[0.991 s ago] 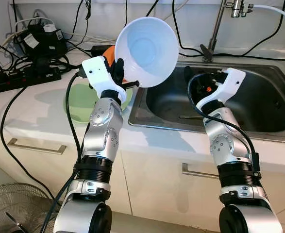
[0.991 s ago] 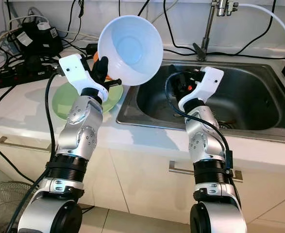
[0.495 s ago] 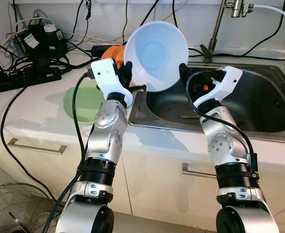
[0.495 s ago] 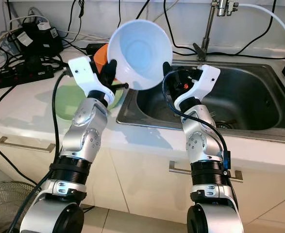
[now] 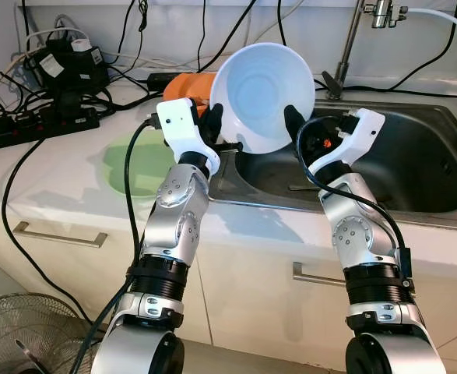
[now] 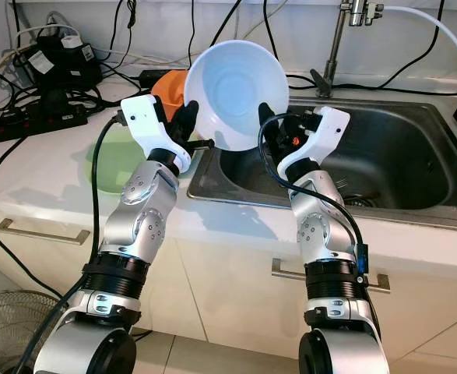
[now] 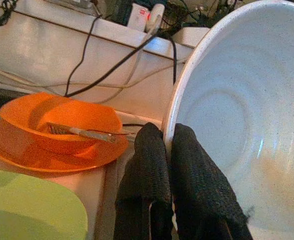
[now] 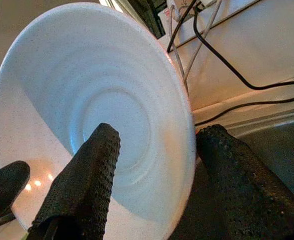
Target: Kitchen organization
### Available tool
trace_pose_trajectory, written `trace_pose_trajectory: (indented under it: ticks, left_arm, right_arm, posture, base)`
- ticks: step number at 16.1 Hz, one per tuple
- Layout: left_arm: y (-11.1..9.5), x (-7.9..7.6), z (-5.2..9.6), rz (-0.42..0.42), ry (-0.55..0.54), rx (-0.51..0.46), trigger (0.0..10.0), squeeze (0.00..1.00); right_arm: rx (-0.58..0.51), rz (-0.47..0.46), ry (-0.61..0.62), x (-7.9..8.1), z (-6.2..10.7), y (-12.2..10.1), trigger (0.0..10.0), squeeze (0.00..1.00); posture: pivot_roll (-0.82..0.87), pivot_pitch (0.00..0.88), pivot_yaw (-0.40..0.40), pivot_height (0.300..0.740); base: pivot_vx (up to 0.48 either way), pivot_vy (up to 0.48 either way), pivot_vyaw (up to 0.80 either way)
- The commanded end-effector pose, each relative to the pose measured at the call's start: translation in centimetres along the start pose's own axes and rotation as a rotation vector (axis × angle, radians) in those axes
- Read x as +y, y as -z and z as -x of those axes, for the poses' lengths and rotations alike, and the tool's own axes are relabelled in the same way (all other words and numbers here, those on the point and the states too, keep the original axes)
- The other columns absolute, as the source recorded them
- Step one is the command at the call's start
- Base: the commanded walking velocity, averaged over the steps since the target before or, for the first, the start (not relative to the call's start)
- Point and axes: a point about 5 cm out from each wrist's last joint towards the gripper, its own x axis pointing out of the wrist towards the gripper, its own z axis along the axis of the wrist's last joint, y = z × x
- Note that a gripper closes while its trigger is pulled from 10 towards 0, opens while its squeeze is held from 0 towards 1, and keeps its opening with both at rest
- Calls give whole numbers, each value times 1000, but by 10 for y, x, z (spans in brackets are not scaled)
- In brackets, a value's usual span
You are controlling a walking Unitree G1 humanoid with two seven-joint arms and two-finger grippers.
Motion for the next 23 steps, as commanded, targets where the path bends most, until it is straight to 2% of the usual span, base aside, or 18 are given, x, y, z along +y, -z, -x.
trace_pose_trajectory:
  ticks: [1, 4, 5, 6, 13, 20, 21, 22, 23]
  left_arm:
    - [-4, -5, 0, 12, 29, -17, 10000, 0]
    - [-2, -6, 1, 27, 40, -6, 10000, 0]
    - [-1, -5, 1, 33, 41, -2, 10000, 0]
    - [-1, -5, 1, 33, 41, 0, 10000, 0]
    - [-1, 0, 0, 70, 35, 12, 10000, 0]
    - [6, -7, 3, 107, 104, 65, 10000, 0]
    - [7, -8, 3, 106, 120, 69, 10000, 769]
    - [10, -11, 4, 106, 149, 81, 10000, 1000]
    - [11, -14, 5, 108, 166, 92, 10000, 1000]
  right_arm:
    - [-8, -10, -15, 4, 0, -3, 10000, 0]
    - [-12, -10, -9, 3, 0, -4, 10000, 0]
    - [-14, -10, -4, 2, 0, -4, 2078, 0]
    - [-16, -11, -3, 2, 0, -4, 0, 0]
    - [-25, -33, 2, 1, -1, -5, 0, 0]
    - [-27, -75, -2, 2, -2, -4, 0, 0]
    - [-27, -80, -1, 2, -1, -3, 0, 0]
    - [-26, -86, 0, 2, -1, -3, 0, 0]
    - [-26, -89, -1, 2, -1, -2, 0, 0]
  posture:
    - [43, 0, 89, 740]
    - [43, 0, 88, 740]
    - [43, 0, 87, 740]
    - [44, 0, 86, 740]
    - [50, 2, 82, 740]
    - [53, 6, 81, 740]
    - [53, 6, 80, 740]
    - [53, 6, 80, 740]
    - [54, 6, 80, 740]
  base:
    - [0, 0, 0]
    - [0, 0, 0]
    - [0, 0, 0]
    - [0, 0, 0]
    - [0, 0, 0]
    - [0, 0, 0]
    - [0, 0, 0]
    - [0, 0, 0]
    - [0, 0, 0]
